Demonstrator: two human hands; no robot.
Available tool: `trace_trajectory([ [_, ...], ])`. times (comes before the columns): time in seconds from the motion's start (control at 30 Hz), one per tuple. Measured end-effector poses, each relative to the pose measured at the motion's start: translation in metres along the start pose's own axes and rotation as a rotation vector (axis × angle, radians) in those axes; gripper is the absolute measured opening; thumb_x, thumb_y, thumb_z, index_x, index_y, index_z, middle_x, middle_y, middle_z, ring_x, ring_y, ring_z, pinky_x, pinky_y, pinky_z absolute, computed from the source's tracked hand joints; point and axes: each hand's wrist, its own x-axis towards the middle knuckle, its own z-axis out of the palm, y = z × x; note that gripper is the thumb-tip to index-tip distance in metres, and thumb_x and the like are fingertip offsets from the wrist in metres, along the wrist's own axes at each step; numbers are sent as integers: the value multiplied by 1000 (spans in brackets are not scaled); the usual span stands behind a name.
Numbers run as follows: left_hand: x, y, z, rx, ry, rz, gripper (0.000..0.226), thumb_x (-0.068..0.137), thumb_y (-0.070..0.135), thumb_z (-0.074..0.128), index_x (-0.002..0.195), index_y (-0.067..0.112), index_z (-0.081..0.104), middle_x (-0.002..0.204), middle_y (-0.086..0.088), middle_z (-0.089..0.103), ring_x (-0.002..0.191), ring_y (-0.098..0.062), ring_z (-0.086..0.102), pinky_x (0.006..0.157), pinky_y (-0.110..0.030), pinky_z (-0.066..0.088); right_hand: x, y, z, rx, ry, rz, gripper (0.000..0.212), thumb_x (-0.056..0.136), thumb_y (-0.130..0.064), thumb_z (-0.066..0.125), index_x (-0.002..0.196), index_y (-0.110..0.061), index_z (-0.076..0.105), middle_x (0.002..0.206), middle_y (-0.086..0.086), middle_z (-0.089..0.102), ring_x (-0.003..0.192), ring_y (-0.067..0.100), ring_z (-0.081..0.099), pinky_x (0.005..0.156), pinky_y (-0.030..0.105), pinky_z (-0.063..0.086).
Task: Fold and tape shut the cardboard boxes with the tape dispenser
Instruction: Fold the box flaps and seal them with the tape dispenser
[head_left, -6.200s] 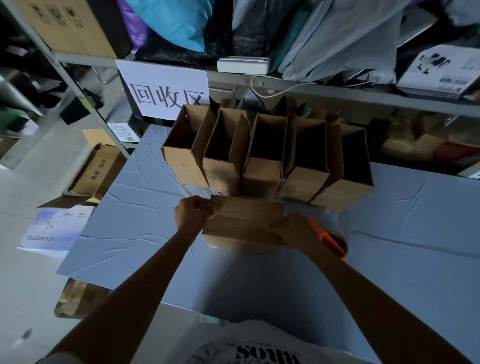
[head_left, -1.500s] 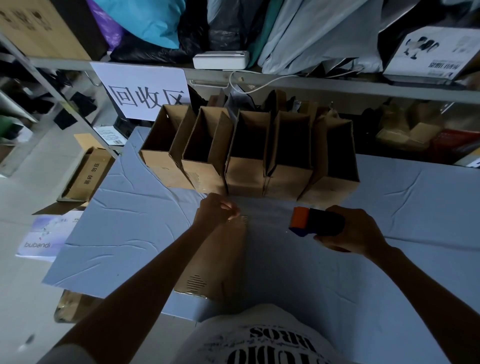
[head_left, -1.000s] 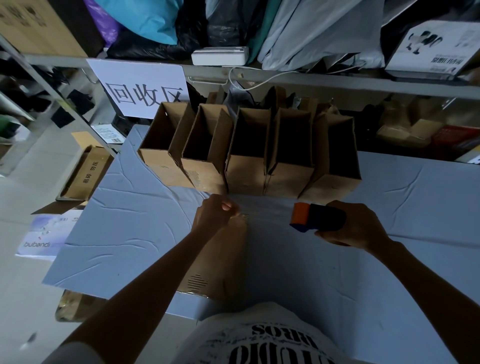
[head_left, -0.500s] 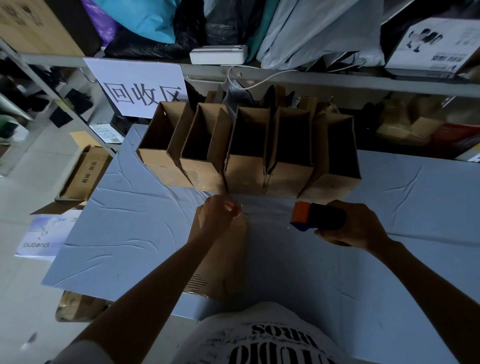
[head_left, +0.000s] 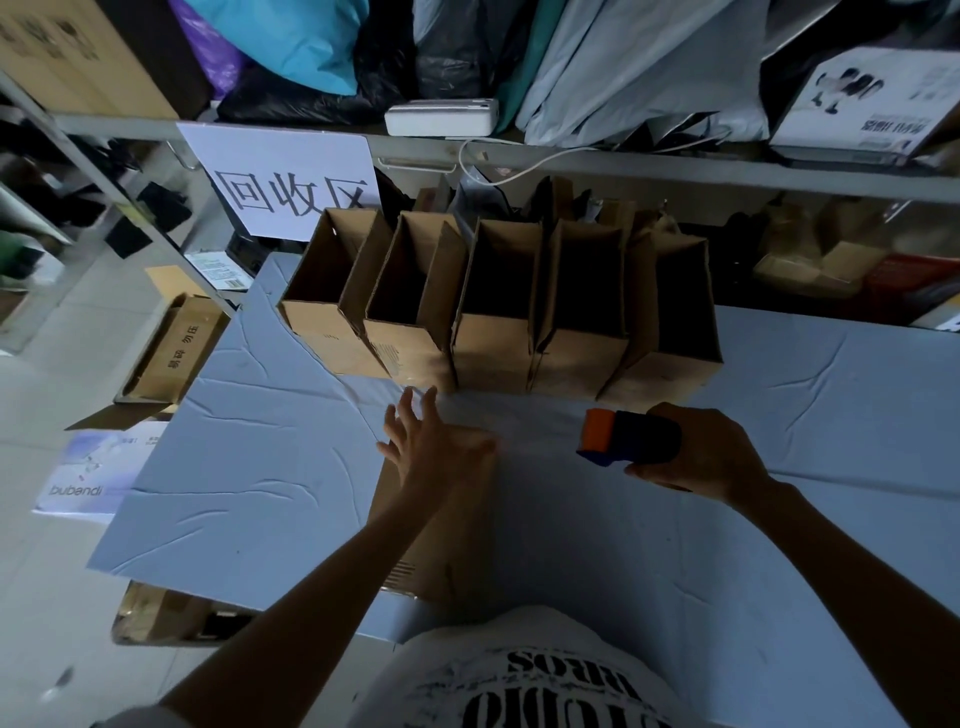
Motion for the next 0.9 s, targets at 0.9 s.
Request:
trace_trajectory([
  [0.9,20,-35,-39,-793,-592,-78,102,75,-6,70,149,34,12,157,-8,13,143,-34,19,114,-48,26,15,-63,12,38,-4,18,49,59,-71,70,90,-36,59,66,-21,47,67,5,50,55,12,26],
])
